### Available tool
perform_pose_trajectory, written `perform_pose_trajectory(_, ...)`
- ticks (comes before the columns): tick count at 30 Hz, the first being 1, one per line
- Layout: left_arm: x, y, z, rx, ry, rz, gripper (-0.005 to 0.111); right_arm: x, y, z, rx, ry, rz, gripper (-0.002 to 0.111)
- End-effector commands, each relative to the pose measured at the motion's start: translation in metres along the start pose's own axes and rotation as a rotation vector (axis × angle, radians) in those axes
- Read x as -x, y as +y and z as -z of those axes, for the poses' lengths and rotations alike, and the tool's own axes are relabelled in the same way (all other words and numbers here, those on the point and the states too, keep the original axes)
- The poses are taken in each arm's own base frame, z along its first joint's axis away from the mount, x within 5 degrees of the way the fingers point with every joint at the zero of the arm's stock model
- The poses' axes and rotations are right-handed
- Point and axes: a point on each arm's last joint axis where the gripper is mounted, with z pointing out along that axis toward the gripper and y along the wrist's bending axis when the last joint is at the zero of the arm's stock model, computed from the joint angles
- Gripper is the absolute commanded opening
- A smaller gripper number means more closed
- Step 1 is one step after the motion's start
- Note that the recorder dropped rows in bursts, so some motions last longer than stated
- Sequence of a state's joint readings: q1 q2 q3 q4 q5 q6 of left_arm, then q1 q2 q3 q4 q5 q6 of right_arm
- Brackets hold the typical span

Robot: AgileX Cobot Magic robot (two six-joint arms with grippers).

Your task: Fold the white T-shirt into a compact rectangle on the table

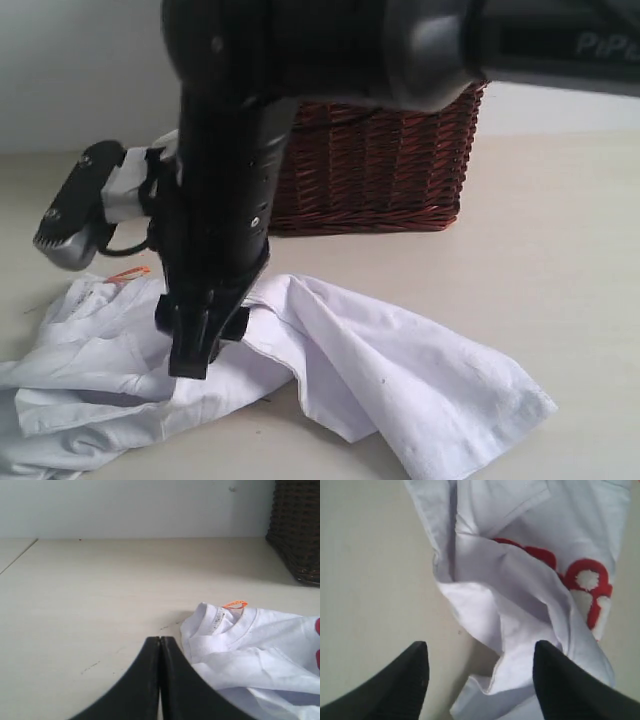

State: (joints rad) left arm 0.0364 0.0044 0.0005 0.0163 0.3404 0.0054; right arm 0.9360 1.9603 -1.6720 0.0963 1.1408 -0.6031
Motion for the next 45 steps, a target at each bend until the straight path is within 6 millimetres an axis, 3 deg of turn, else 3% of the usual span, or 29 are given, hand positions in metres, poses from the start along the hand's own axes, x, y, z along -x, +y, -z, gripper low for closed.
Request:
perform_pose_trajectory(1, 0.002, 0.000, 0.000, -0.005, -0.019, -0.003, 0.000, -0.001, -0.012, -0.017, -0.248, 0.136, -0.086, 0.051)
perform_pose_trajectory(4, 0.002, 0.000, 0.000, -0.005, -0.019, -0.003, 0.000, 0.001, -0.018, -0.004, -0.332, 0.025, -0.060, 0.021)
perform_pose_trajectory(7, 0.002, 0.000, 0.000, -0.005, -0.019, -0.003, 0.000, 0.001, -0.016, 0.014, -0.360, -0.038, -0.040, 0.000)
perform_pose_trajectory(16, 0.002, 0.000, 0.000, -0.005, -0.019, -0.003, 0.000, -0.015, -0.026, 0.061, -0.368, -0.229, -0.113, 0.000)
perform_pose_trajectory(21, 0.002, 0.000, 0.000, -0.005, -0.019, 0.001, 0.000, -0.051, -0.034, 0.078, -0.411, -0.251, -0.182, 0.000)
perform_pose_trajectory(22, 0.002, 0.000, 0.000, -0.005, -0.019, 0.001, 0.000, -0.066, -0.037, 0.080, -0.395, -0.260, -0.233, 0.000)
perform_pose_trajectory(25, 0.009, -0.001, 0.001, -0.010, -0.099, 0.006, 0.000, -0.097, -0.039, 0.068, -0.331, -0.243, -0.303, 0.000)
perform_pose_trajectory(27, 0.021, -0.002, 0.003, -0.057, -0.229, 0.260, 0.000, -0.119, -0.043, 0.050, -0.293, -0.247, -0.326, 0.000)
perform_pose_trajectory(29, 0.030, 0.000, 0.005, -0.061, -0.333, 0.325, 0.000, -0.136, -0.046, 0.037, -0.252, -0.268, -0.350, 0.000)
perform_pose_trajectory(31, 0.039, 0.003, 0.009, -0.087, -0.436, 0.517, 0.000, -0.153, -0.045, 0.025, -0.175, -0.271, -0.399, 0.009)
perform_pose_trajectory(33, 0.040, 0.003, 0.010, -0.105, -0.449, 0.588, 0.000, -0.161, -0.038, 0.014, -0.137, -0.247, -0.422, 0.020)
perform_pose_trajectory(34, 0.040, 0.002, 0.010, -0.111, -0.443, 0.566, 0.000, -0.164, -0.035, 0.010, -0.124, -0.236, -0.426, 0.024)
perform_pose_trajectory(37, 0.073, -0.005, 0.016, -0.202, -0.421, 0.439, 0.000, -0.172, -0.029, -0.003, -0.127, -0.220, -0.440, 0.043)
perform_pose_trajectory(41, 0.097, -0.019, 0.003, -0.332, -0.312, 0.362, 0.000, -0.176, -0.026, -0.011, -0.115, -0.202, -0.456, 0.048)
perform_pose_trajectory(45, 0.102, -0.042, -0.022, -0.450, -0.197, 0.302, 0.000, -0.176, -0.023, -0.028, -0.045, -0.200, -0.529, 0.049)
